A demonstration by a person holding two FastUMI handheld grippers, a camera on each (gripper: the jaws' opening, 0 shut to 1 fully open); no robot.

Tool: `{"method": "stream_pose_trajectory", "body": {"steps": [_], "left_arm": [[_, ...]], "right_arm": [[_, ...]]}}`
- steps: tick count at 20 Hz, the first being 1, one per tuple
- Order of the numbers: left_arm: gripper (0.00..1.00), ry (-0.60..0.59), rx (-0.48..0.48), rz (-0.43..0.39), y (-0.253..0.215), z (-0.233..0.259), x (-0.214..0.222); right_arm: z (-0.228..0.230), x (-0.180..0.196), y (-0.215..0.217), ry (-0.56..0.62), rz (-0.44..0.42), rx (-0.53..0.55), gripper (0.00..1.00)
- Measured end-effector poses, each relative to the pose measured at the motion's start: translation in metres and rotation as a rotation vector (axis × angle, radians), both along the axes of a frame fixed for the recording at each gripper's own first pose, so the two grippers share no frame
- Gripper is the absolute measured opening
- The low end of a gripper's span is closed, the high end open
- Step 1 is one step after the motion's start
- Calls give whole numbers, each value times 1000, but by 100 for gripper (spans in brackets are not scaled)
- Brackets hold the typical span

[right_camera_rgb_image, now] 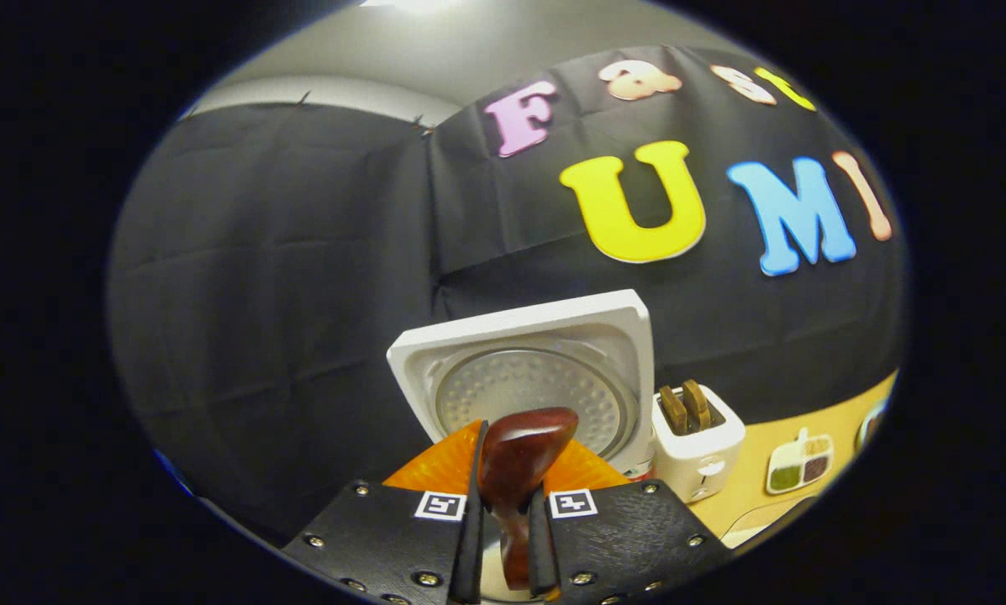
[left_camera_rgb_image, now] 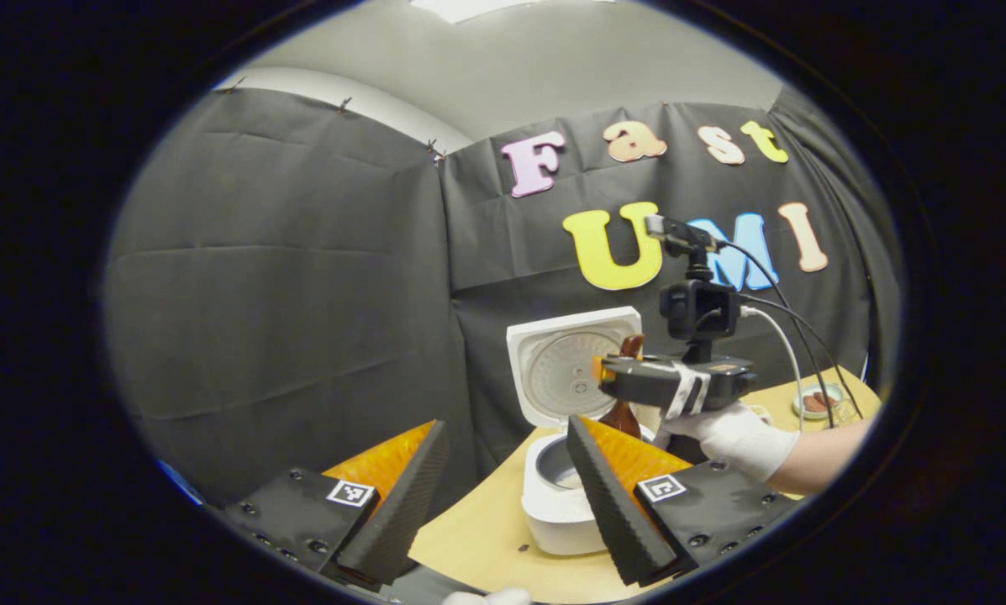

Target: Close the left gripper, press the button to open the rice cooker; take a wooden spoon from the chopstick holder with the right hand, scoop a spoonful of rice and pour it into the rice cooker, then put the wooden spoon back into the chopstick holder.

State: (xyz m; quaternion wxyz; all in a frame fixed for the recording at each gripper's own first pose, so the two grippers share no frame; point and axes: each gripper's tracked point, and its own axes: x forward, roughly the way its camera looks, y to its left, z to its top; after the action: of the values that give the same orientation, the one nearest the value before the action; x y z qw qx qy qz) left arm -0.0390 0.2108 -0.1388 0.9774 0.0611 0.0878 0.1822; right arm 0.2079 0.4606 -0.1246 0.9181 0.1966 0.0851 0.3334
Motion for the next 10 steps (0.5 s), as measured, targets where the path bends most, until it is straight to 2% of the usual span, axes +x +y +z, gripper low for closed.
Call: {"method": "stream_pose_trajectory", "body": {"steps": [3,8,10], "left_arm": [[95,-3,7,-25,-12,6,4],[95,-4,3,-73,-33,7,12],[100,-5,0,-98,-46,9,17]], "right_arm": [[8,12,-33,194,-43,259,22],[11,25,-94,250,-132,387,22],[11,33,-127,244,-183,401,22]]}}
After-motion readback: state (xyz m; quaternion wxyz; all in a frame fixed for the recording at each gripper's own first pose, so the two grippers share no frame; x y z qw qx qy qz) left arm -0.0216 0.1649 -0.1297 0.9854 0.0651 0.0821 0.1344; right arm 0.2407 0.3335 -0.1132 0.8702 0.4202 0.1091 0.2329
